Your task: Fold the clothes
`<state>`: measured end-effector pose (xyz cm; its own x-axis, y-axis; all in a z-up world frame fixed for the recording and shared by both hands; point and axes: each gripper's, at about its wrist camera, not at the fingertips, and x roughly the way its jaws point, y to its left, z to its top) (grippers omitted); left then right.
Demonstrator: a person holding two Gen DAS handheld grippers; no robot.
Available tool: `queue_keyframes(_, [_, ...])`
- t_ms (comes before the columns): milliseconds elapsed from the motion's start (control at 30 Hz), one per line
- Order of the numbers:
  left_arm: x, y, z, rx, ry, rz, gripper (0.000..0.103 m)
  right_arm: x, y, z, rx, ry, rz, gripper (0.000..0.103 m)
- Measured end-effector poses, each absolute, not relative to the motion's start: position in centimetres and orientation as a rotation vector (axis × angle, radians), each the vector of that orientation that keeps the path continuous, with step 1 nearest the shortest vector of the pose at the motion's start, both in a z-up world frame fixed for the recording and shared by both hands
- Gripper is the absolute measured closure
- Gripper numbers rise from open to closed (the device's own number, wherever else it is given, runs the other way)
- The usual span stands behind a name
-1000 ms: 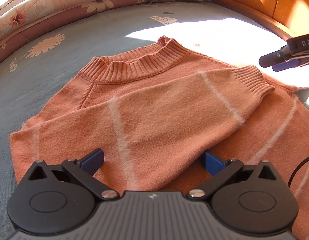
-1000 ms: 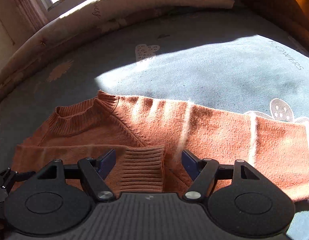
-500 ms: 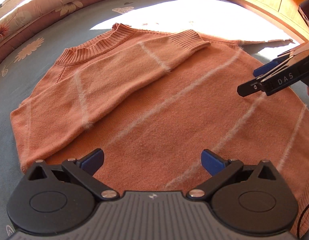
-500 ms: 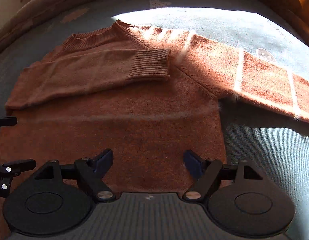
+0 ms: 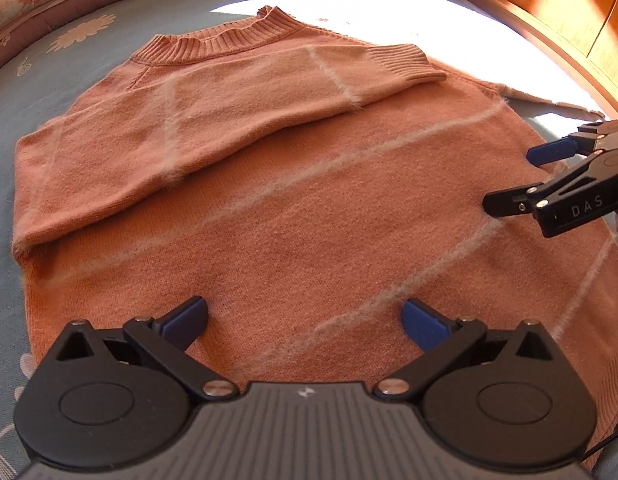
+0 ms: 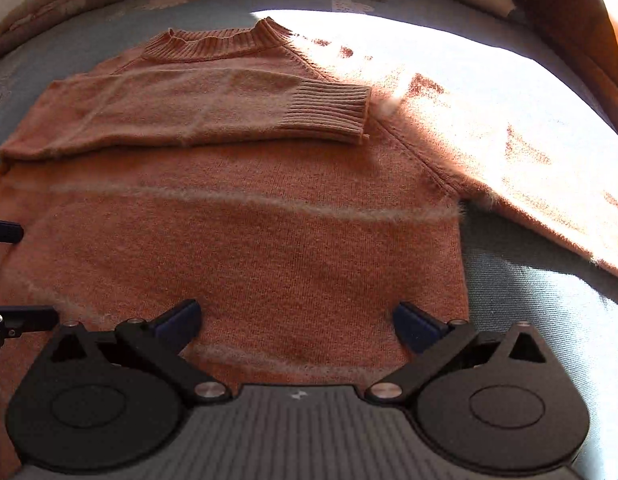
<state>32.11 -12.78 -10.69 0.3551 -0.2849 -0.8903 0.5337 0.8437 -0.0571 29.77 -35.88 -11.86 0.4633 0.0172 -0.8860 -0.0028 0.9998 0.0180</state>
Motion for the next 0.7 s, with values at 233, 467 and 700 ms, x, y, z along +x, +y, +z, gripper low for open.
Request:
queue_keyframes(233, [29.7, -10.8, -10.1, 0.297, 1.132, -0.544, 0.001, 26.5, -36.2, -11.3, 0.004, 1.183, -0.009, 0.000])
queue_keyframes(467, [28.9, -10.8, -10.6, 0.322, 1.124, -0.553, 0.001, 27.3, -32.4, -10.7, 0.005, 1.165, 0.108, 0.000])
queue_keyframes(700, [27.6, -9.6, -10.4, 0.366, 1.119, -0.584, 0.000, 23.2, -32.5, -11.9, -0.095, 1.248, 0.130, 0.000])
